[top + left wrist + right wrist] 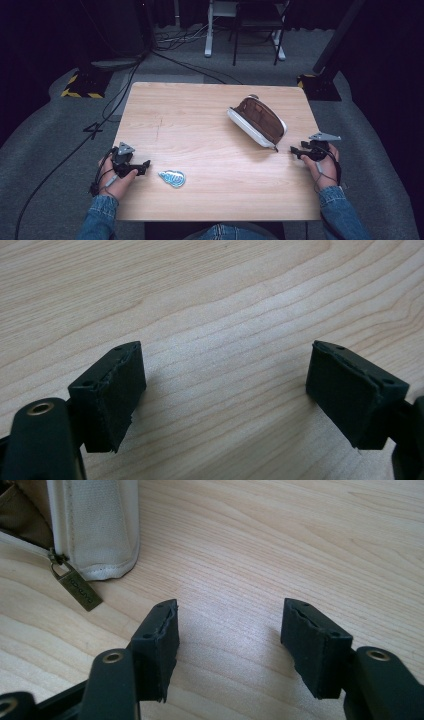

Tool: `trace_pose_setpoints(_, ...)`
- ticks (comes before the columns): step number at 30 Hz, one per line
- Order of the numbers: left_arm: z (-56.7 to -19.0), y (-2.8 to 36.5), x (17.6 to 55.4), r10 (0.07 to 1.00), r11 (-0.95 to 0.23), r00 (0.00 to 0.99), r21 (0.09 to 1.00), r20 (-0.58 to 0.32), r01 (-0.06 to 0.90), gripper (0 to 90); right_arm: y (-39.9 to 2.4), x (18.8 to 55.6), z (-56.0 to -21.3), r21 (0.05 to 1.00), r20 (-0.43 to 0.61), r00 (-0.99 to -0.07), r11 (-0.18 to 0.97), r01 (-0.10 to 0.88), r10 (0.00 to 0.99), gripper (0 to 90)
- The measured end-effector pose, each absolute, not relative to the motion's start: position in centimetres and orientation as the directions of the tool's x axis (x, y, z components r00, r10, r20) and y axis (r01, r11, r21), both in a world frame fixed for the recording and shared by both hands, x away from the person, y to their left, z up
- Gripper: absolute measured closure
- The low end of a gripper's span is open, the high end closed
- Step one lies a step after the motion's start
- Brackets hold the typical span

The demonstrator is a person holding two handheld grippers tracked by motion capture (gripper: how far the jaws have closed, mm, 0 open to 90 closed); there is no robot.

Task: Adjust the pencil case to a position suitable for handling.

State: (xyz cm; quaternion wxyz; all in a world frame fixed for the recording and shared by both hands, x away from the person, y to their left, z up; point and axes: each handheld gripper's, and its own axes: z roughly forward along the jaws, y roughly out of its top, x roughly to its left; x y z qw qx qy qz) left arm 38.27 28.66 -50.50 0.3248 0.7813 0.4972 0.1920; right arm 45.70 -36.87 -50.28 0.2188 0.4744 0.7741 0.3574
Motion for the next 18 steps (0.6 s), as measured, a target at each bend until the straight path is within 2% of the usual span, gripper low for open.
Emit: trace_pose_setpoints(18, -50.49, 28.58, 38.34, 0.903, -0.293, 0.429, 0.697, -0.022, 0.654, 16.5, -36.82, 45.85, -49.4, 0.749, 0.03, -0.448, 0.277, 0.602, 0.894, 40.7)
